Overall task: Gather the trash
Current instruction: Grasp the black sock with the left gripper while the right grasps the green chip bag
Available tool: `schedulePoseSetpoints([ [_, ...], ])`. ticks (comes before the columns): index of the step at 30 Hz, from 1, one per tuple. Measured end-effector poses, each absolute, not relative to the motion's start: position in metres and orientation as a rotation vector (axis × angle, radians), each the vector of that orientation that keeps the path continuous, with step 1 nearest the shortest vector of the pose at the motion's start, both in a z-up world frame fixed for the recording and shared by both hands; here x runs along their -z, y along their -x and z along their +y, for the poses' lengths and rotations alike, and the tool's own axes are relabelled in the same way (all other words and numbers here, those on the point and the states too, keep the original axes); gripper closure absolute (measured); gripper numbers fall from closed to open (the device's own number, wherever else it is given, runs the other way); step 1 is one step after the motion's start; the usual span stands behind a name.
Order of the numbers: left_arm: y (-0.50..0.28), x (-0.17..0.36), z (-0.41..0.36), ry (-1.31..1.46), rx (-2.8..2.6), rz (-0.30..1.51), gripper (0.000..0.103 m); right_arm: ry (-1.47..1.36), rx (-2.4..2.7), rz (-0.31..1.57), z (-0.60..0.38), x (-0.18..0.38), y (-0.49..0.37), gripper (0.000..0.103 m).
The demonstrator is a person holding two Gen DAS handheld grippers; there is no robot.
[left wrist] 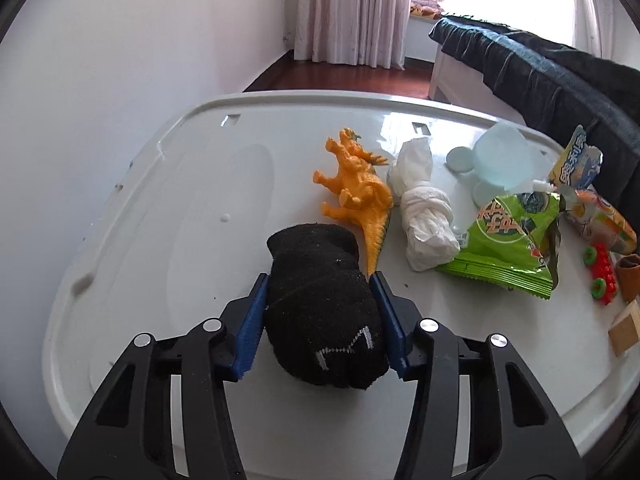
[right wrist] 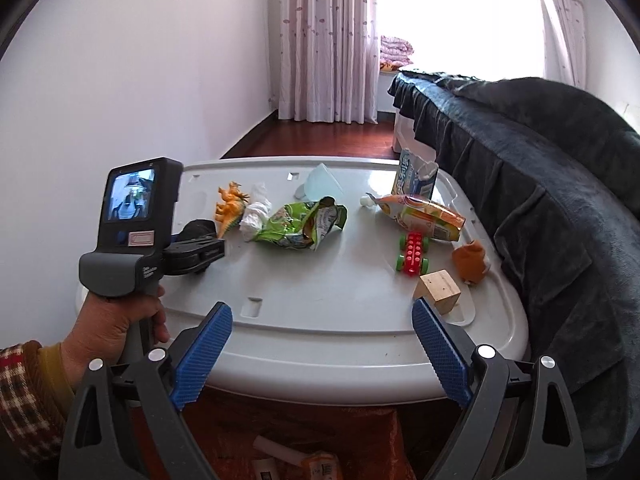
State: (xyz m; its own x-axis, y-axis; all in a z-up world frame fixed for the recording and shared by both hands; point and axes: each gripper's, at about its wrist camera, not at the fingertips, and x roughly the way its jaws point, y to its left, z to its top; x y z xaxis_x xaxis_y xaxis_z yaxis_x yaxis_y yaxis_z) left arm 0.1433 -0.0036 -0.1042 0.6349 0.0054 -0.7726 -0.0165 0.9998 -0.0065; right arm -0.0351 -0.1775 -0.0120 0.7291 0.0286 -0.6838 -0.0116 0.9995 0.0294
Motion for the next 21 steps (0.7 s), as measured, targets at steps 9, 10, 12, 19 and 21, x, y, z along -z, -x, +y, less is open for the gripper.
schedulePoseSetpoints([
  [9,-0.115,0.088,0.01,0.048,0.014,0.858,0.059,-0.091,-0.017,0.769,-0.177,0.024,-0.011,0.013],
  [10,-0.109,0.084,0.012,0.054,0.017,0.851,0.059,-0.105,-0.014,0.77,-0.177,0.026,-0.023,0.012],
  [12,-0.1,0.08,0.015,0.059,0.024,0.84,0.059,-0.127,-0.003,0.772,-0.176,0.029,-0.041,0.012],
  [19,-0.079,0.067,0.024,0.051,0.063,0.795,0.059,-0.171,0.061,0.817,-0.16,0.057,-0.126,0.012],
  [21,-0.075,0.065,0.026,0.037,0.075,0.779,0.059,-0.179,0.085,0.829,-0.157,0.064,-0.144,0.013],
])
